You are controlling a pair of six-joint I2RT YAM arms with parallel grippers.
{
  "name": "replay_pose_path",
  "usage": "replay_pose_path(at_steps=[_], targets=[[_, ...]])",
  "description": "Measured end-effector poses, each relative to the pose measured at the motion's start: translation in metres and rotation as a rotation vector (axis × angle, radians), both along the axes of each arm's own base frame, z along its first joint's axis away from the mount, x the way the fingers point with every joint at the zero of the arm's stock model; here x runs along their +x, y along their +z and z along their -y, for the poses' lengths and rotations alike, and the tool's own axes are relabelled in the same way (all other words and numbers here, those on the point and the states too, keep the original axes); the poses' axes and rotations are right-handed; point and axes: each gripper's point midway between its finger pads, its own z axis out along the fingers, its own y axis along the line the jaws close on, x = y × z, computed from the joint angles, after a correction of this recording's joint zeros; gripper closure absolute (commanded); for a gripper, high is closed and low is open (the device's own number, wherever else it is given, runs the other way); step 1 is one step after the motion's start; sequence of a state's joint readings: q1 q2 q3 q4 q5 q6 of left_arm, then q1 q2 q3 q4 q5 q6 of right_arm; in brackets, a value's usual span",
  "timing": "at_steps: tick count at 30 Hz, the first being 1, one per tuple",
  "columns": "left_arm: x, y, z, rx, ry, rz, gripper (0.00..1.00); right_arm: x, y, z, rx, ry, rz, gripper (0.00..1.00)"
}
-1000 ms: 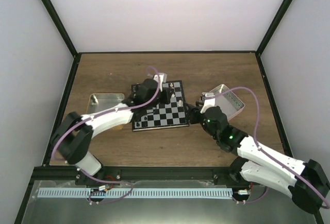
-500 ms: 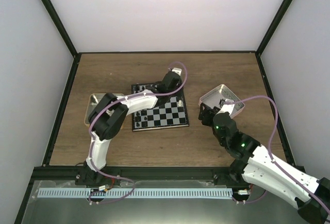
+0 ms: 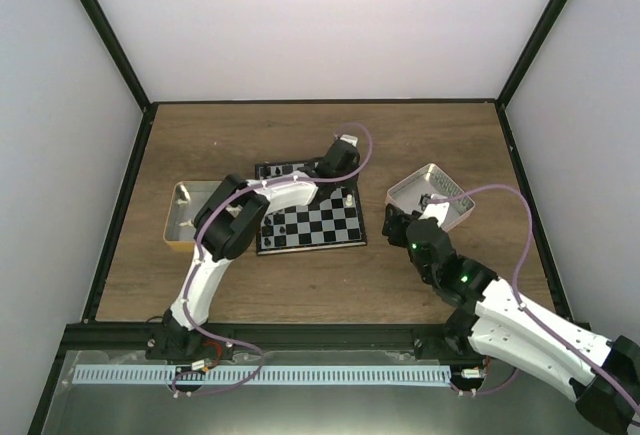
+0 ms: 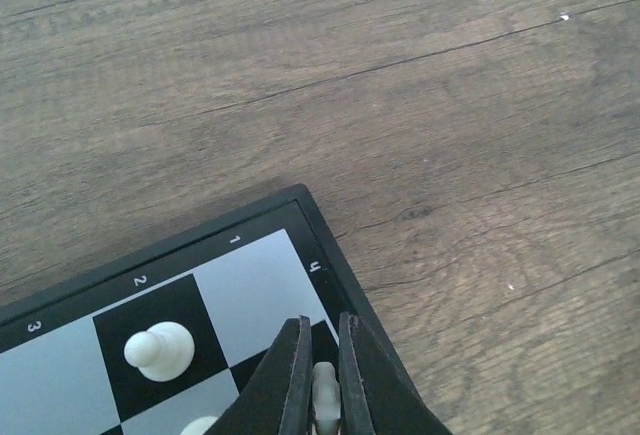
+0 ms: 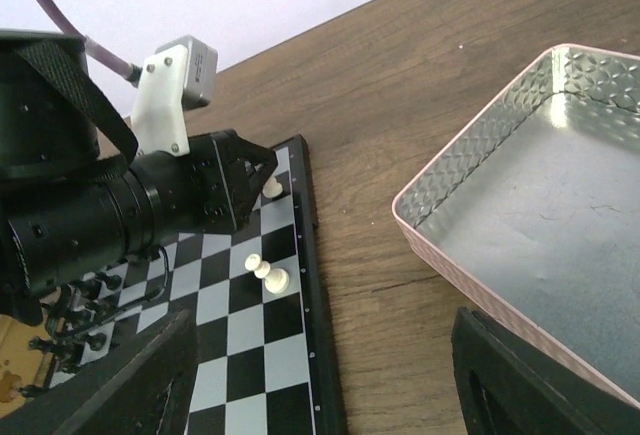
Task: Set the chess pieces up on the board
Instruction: Place the chess piece on the chessboard.
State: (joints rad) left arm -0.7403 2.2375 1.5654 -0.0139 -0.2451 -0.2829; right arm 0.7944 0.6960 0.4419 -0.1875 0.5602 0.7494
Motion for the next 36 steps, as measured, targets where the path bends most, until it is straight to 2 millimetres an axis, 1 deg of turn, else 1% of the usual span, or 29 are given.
replay_pose_path(at_steps=[6, 8, 13, 20, 27, 32, 36], targets=[[0.008, -0.005, -0.003, 0.0, 0.012, -0.003, 0.95, 0.003, -0.011, -0.004, -0.032, 0.011, -0.028, 0.29], [0.01, -0.005, -0.005, -0.002, 0.017, -0.003, 0.92, 0.003, -0.013, -0.005, -0.035, 0.012, -0.032, 0.29], [0.015, -0.005, -0.006, -0.021, 0.016, -0.004, 0.89, 0.004, -0.015, -0.007, -0.04, 0.017, -0.036, 0.29], [0.013, -0.008, -0.003, -0.034, -0.004, -0.026, 0.84, 0.005, -0.017, -0.009, -0.039, 0.02, -0.033, 0.29], [0.01, -0.01, -0.002, -0.039, -0.015, -0.041, 0.74, 0.006, -0.021, -0.01, -0.045, 0.023, -0.04, 0.29], [0.008, -0.01, -0.001, -0.045, -0.017, -0.051, 0.73, 0.006, -0.021, -0.011, -0.042, 0.029, -0.041, 0.29], [0.006, -0.004, -0.001, -0.051, -0.021, -0.054, 0.71, 0.005, -0.021, -0.012, -0.039, 0.034, -0.043, 0.29]])
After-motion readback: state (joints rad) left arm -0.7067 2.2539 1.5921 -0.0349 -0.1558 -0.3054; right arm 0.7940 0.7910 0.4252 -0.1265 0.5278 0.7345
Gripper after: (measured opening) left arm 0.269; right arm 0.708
